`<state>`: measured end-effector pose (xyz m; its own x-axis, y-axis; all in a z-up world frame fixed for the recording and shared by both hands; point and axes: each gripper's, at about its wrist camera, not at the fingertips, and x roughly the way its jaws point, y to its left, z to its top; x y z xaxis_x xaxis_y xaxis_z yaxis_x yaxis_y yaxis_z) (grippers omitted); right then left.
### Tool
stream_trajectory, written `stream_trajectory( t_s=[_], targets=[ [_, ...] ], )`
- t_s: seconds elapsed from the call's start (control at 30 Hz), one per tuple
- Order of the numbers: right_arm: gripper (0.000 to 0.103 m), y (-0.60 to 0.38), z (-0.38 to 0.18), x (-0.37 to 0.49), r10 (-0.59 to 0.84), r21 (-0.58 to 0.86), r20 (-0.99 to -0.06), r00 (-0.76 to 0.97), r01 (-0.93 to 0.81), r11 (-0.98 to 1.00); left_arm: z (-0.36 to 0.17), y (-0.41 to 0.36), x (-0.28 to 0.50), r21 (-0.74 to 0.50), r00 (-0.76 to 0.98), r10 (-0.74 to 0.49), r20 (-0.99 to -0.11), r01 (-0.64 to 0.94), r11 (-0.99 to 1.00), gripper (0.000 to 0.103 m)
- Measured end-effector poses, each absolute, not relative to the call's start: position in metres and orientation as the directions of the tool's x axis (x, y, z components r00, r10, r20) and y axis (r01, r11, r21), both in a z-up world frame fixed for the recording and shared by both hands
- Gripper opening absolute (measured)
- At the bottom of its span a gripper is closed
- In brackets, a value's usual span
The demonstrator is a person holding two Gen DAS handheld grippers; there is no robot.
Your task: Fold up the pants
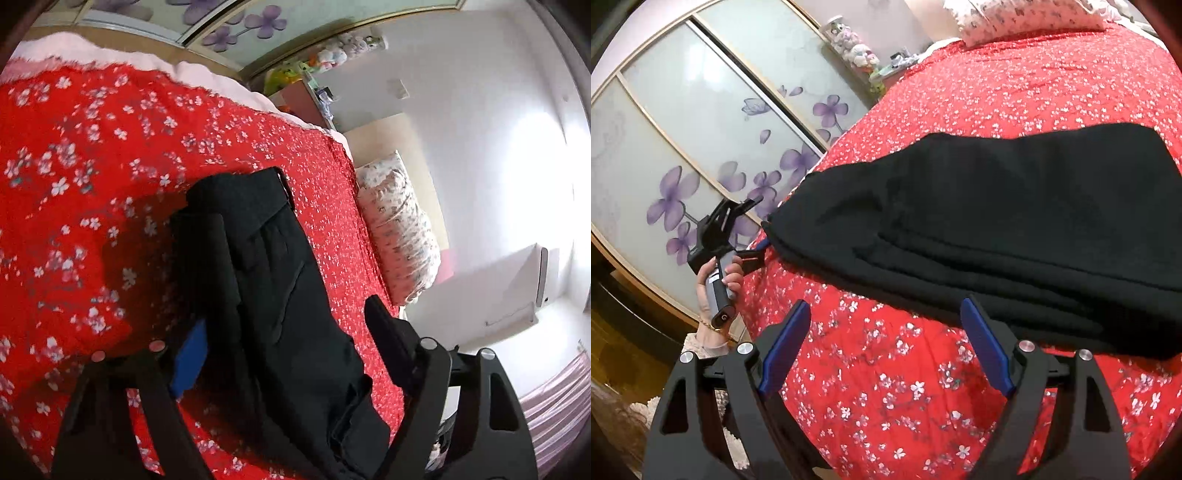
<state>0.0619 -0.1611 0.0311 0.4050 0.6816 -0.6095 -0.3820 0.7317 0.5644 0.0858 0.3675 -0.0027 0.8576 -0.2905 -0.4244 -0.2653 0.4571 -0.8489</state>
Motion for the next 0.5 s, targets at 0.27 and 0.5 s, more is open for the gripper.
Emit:
stream_trajectory(
  t_s=[0.27, 0.5],
  targets=[
    [0.085, -0.162, 0.029, 0.062, 0.685, 0.573, -0.613, 0.393, -0.376, 0.728, -0.01, 0.363, 0.107, -0.818, 0.833, -0.256, -0.49, -0.339, 0.465, 0.086],
    [0.085, -0.168, 0.032, 0.056, 0.692, 0.574, -0.604, 0.396, -0.386, 0.722, -0.016, 0.355, 0.108, -0.735, 0.781, -0.162, -0.603, -0.466, 0.493, 0.025]
  ],
)
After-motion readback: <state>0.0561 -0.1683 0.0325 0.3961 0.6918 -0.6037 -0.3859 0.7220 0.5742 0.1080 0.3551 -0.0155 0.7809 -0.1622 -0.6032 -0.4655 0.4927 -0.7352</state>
